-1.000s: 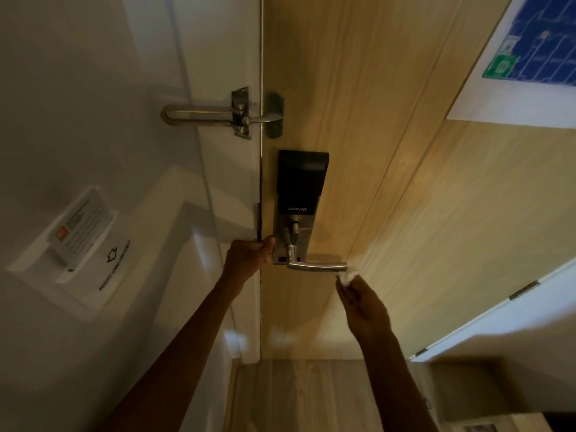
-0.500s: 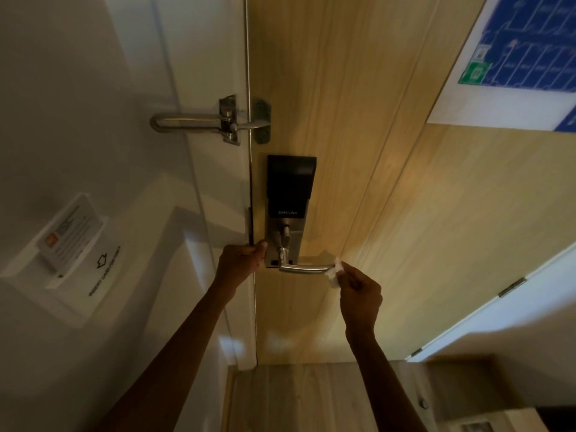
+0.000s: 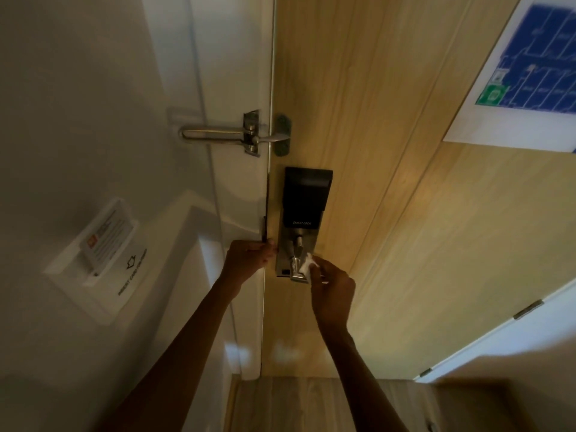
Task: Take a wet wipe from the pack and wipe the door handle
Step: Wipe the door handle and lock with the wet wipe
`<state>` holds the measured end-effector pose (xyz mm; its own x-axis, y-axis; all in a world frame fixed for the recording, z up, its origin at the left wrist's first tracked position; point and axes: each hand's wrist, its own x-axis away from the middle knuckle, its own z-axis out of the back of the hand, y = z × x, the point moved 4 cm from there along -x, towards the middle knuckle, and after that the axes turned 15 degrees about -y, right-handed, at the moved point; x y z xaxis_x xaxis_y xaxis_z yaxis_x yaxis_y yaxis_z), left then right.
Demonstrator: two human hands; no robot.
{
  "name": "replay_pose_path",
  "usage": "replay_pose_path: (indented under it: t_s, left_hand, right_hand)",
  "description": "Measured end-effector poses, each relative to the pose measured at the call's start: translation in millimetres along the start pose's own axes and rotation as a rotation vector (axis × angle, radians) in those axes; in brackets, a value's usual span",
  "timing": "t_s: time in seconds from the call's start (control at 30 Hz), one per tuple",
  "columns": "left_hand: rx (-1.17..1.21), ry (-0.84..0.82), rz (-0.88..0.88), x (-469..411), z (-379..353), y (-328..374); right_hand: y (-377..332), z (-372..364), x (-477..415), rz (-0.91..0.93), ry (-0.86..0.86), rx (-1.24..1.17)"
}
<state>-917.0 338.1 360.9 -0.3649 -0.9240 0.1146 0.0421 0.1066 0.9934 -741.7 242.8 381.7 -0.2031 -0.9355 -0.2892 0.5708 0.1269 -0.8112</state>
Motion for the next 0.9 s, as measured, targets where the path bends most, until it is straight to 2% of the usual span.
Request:
replay_pose_path:
  t_s: [0.1,0.23,0.37,0.5,0.57,0.67,0.77,0.83,0.9]
  left_hand:
    - [-0.029,-0.013,0.006,-3.0,3.9,4.7]
    - [0.005,-0.037,0.056,-5.2,1.8,2.3]
    - [-0.010,-0.031,0.046,-5.7,3.3,-1.4]
    - [-0.057,-0.061,0.028,-4.1,3.3,-0.2]
    - [-0.046,-0.066,0.015,-2.7,1.2,2.2]
    - [-0.020,-0.044,0.013,-2.1,0.3,2.4]
    - [-0.011,-0.036,0.021,-4.1,0.5,-1.8]
    - [-0.024,-0.033,0.023,-4.1,2.0,-2.4]
    - [-0.049,-0.039,0.018,-5.3,3.0,-2.2]
  right_hand:
    - [-2.9,-23.9,-5.6,-0.020,0.003,-0.002]
    - [-4.8,-40.7,-15.0,0.008,-0.046,0.205]
    - [9.2,-43.9,-19.7,0.016,-0.158,0.299]
    - [6.2,-35.2,-5.7,0.169,-0.250,0.455]
    - [10.4,-20.5,-1.1,0.165,-0.237,0.425]
    - [19.2,-1.8,-6.8,0.053,-0.174,0.200]
    - [9.0,-13.5,-15.6,-0.019,-0.140,0.062]
    - [0.8,-26.7,-17.1,-0.023,-0.129,0.066]
    - [-2.2,-34.1,-11.7,0.048,-0.194,0.183]
